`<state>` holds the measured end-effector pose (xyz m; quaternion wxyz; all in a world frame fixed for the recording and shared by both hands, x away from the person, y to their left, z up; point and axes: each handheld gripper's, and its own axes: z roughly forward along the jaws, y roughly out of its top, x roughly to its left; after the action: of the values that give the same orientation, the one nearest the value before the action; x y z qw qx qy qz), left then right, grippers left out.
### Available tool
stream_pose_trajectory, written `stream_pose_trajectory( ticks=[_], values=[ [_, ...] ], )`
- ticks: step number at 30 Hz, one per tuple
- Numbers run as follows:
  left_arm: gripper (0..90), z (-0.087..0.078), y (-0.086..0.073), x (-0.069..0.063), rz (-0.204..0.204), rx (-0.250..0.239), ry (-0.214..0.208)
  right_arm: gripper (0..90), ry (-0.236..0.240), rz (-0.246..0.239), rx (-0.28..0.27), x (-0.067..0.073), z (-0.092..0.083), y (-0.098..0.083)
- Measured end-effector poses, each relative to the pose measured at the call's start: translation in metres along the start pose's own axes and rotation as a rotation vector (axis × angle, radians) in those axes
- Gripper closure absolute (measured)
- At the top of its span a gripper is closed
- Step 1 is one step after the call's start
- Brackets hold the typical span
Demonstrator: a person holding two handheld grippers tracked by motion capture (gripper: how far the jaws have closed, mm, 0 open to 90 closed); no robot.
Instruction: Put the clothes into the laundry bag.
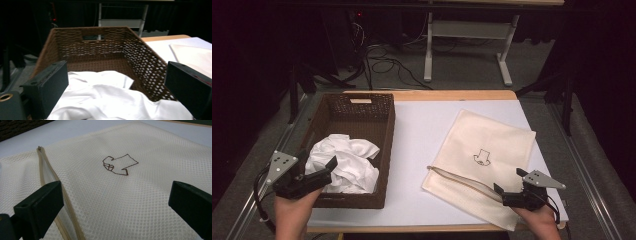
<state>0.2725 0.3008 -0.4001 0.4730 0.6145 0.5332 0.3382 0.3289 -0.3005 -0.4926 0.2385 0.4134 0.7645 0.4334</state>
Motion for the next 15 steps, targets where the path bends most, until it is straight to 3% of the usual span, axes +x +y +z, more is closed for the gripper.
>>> stream_pose_trajectory(
  ticks=[7, 15],
  values=[
    [6.0, -0.006, -0.001, 0.012, -0.029, -0.01, 0.022, 0.2, -0.003, 0.003, -0.001, -0.001, 0.0, 0.0],
    [4.5, -0.003, -0.003, 0.011, -0.038, 0.007, 0.022, 0.2, -0.002, 0.013, 0.003, -0.001, 0.001, -0.001]
  ],
)
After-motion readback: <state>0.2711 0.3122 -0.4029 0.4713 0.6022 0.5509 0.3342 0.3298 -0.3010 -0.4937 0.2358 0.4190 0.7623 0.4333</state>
